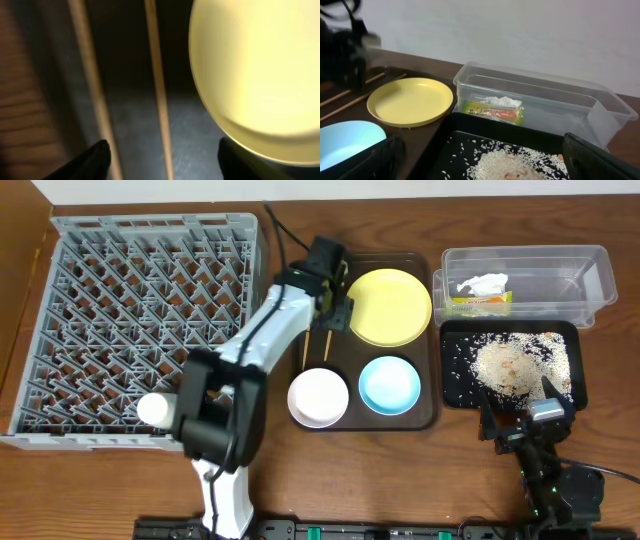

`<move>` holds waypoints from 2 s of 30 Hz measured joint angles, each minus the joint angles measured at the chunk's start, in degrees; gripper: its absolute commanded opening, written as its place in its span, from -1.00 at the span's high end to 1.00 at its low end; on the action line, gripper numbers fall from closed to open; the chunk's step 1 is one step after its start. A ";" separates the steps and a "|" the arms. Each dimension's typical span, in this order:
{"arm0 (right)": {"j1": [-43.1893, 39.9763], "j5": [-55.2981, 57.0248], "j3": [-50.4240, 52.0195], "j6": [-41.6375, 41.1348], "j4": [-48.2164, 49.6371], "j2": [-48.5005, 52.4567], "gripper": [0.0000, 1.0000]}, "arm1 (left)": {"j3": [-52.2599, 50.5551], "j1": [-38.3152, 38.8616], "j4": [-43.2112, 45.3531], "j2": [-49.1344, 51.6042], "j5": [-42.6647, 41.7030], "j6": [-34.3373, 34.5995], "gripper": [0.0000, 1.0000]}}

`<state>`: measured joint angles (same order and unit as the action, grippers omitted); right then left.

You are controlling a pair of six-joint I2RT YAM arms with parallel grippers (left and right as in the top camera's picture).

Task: Sort waste into correct bins and load items into the dishwasher
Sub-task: 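Grasp one chopstick with the left gripper and place it in the rack, then grasp the second chopstick with the left gripper and place it in the rack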

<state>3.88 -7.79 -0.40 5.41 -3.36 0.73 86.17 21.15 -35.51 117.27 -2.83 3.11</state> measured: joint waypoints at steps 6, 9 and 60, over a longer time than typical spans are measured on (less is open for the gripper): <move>0.00 -0.02 0.00 0.00 -0.02 -0.02 -0.98 | 0.11 0.44 0.15 4.92 0.22 -0.24 0.01; 0.00 0.00 0.00 0.00 -0.02 -0.02 -0.99 | 0.22 0.44 0.44 5.09 0.22 -0.39 0.30; 0.00 0.00 0.00 0.00 -0.02 -0.02 -0.99 | -0.24 -3.30 -9.64 -16.00 1.46 -5.49 -0.15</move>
<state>3.88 -7.79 -0.40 5.41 -3.38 0.71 85.93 17.85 -45.15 101.27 -1.37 -2.37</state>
